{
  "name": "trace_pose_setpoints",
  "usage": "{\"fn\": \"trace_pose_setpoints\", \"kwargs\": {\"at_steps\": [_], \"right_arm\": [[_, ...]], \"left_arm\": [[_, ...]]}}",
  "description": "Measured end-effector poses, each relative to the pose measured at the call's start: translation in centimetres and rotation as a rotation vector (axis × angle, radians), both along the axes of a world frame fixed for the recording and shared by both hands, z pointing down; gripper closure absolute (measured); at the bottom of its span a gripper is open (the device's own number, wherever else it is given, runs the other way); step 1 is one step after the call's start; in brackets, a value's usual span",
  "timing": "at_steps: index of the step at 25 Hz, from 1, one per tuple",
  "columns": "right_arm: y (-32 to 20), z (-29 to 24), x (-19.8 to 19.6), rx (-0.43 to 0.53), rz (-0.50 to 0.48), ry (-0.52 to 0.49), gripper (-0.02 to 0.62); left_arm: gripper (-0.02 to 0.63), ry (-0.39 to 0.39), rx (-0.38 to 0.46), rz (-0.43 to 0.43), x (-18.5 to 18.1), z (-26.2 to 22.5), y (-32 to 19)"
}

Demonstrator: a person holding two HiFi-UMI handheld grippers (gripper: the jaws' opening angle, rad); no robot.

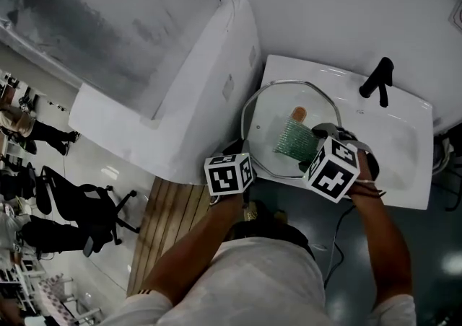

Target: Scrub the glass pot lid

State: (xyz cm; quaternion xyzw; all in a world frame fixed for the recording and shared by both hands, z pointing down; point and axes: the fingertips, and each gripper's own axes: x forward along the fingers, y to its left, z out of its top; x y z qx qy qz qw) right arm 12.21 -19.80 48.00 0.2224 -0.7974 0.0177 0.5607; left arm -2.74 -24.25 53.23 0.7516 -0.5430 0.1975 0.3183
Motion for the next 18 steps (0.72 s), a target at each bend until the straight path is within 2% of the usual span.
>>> {"fn": "trace_pose_setpoints", "kwargs": {"at_steps": [5,10,15,18], "right_arm": [[2.4,2.6,-2.5,0.003,-0.102,0.077,0.247],[3.0,4.6,-2.2,-0.016,-0.150,0.115,0.247],[3.0,4.9,-1.0,-0.040,-0.150,0.068,0.247],[2.9,5.0,0.9,-0.076,-0.099,0.028,0.247]], "left_arm": [[0.571,0.005,-0.002,0.001,-0.1,0.0,0.0],[0.571,0.005,-0.003,0.001,0.0,0.0,0.0],[0.571,0.005,-0.005,0.002,0.0,0.0,0.0],[0.571,0.005,-0.004,0.003,0.1,0.0,0.0]]}}
